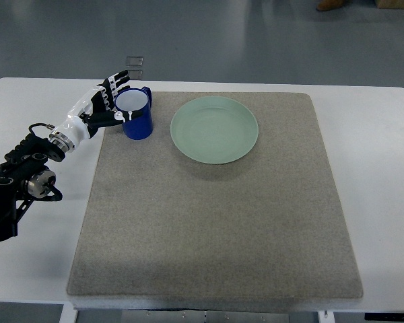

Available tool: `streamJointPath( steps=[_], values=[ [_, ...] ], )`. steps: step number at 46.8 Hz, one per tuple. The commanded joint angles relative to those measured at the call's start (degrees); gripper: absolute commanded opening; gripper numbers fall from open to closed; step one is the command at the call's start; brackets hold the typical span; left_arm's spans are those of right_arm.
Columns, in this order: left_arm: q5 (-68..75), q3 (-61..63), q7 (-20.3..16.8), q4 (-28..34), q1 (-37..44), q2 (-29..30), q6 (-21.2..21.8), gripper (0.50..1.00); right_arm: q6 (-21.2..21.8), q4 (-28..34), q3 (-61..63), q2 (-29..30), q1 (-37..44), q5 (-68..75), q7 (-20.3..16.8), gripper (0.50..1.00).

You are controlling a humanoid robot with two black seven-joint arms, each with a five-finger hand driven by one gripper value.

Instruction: Place cup left of plate with left hand

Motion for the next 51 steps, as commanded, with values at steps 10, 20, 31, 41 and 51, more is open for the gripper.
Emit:
streamJointPath(
  steps=[10, 20, 31, 41, 51],
  values=[
    [-0.8, -0.4, -0.1, -5.2, 0.1, 1.9, -0.6, 0.996, 0.0, 0.0, 0.0, 0.0, 0.0, 0.0, 0.0, 0.932],
    [-4.2, -4.0, 0.0, -11.1, -0.1, 5.6, -0.9, 0.999, 0.0, 0.0, 0.0, 0.0, 0.0, 0.0, 0.0, 0.932],
    [-7.5, -10.1, 0.0, -11.2, -1.0, 5.3, -2.5, 0.999, 0.0, 0.0, 0.0, 0.0, 0.0, 0.0, 0.0, 0.932],
    [-16.7, -10.7, 0.9, -11.2, -2.1, 4.9, -3.9, 0.999, 0.0, 0.0, 0.0, 0.0, 0.0, 0.0, 0.0, 0.932],
    [-29.6, -10.7, 6.0, -10.5, -4.9, 4.8, -0.4, 0.996, 0.0, 0.0, 0.0, 0.0, 0.0, 0.0, 0.1, 0.932]
  ],
)
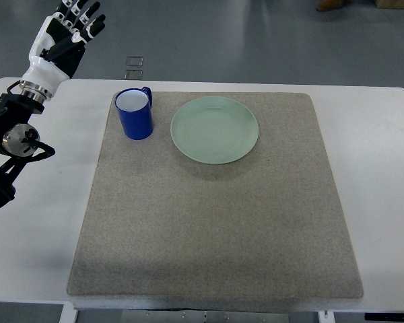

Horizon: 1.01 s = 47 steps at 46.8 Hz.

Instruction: Place cup left of plate with left hand

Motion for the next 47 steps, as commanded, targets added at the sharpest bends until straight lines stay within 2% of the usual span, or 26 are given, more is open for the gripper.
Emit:
streamJointPath(
  steps=[1, 7, 16, 47],
  values=[
    [-5.3, 0.0, 3.1, 0.2, -1.2, -0.2, 2.9, 0.996, 0.0, 0.0, 0.0, 0.0, 0.0, 0.0, 0.0, 0.932],
    [-12.1, 0.1, 4.7, 0.5, -2.2, -1.8, 5.9, 0.996, 0.0, 0.0, 0.0, 0.0, 0.0, 0.0, 0.0, 0.932],
    [-21.4, 0.1, 8.1, 4.6, -4.2, -3.6, 9.9, 0.996, 0.0, 0.0, 0.0, 0.0, 0.0, 0.0, 0.1, 0.932],
    [-21.1, 1.0, 7.8, 5.0, -4.3, -3.8, 8.4, 0.999, 0.0, 0.0, 0.0, 0.0, 0.0, 0.0, 0.1, 0.932]
  ],
)
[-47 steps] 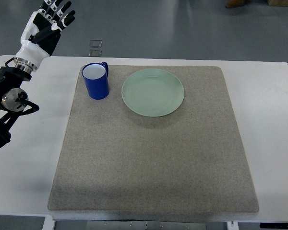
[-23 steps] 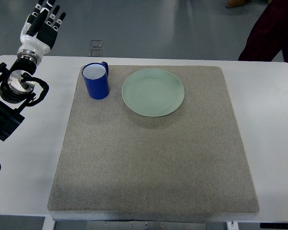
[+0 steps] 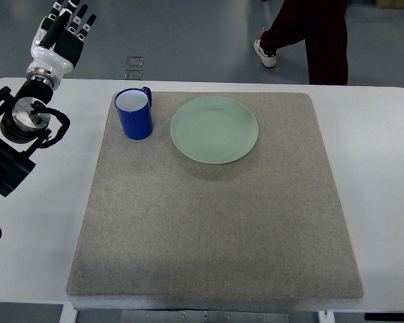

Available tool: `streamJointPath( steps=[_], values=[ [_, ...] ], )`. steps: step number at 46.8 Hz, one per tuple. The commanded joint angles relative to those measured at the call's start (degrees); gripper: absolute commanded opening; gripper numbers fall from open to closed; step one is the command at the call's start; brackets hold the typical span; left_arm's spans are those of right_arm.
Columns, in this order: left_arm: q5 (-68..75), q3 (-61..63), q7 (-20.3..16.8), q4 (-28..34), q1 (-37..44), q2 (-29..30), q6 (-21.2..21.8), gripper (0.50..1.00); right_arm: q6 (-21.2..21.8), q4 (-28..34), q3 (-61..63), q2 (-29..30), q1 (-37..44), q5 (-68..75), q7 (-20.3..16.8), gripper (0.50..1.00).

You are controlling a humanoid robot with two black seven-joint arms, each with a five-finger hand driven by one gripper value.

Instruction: Place cup left of plate with left hand

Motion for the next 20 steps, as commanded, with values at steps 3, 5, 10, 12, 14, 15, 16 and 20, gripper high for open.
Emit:
streamJointPath(
  steps=[3, 5, 10, 12, 14, 15, 16, 20],
  values=[
    [0.0, 0.0, 0.0, 0.0, 0.2, -0.1, -0.1, 0.999, 0.0, 0.0, 0.0, 0.0, 0.0, 0.0, 0.0, 0.932],
    [0.0, 0.1, 0.0, 0.1, 0.2, -0.1, -0.1, 0.999, 0.0, 0.0, 0.0, 0.0, 0.0, 0.0, 0.1, 0.932],
    [0.0, 0.0, 0.0, 0.2, 0.2, 0.0, -0.4, 0.999, 0.0, 0.0, 0.1, 0.0, 0.0, 0.0, 0.0, 0.932],
    [0.0, 0.0, 0.1, 0.2, 0.2, 0.0, -0.8, 0.999, 0.0, 0.0, 0.1, 0.0, 0.0, 0.0, 0.1, 0.932],
    [0.0, 0.0, 0.0, 0.1, 0.2, -0.1, -0.9, 0.999, 0.0, 0.0, 0.1, 0.0, 0.0, 0.0, 0.1, 0.932],
    [0.0, 0.0, 0.0, 0.1, 0.2, 0.0, -0.9, 0.999, 0.0, 0.0, 0.1, 0.0, 0.0, 0.0, 0.1, 0.932],
    [0.0, 0.0, 0.0, 0.1, 0.1, -0.1, -0.9, 0.999, 0.0, 0.0, 0.1, 0.0, 0.0, 0.1, 0.0, 0.932],
    [0.0, 0.0, 0.0, 0.0, 0.1, -0.1, -0.9, 0.999, 0.3, 1.0, 0.2, 0.0, 0.1, -0.2, 0.0, 0.932]
  ],
)
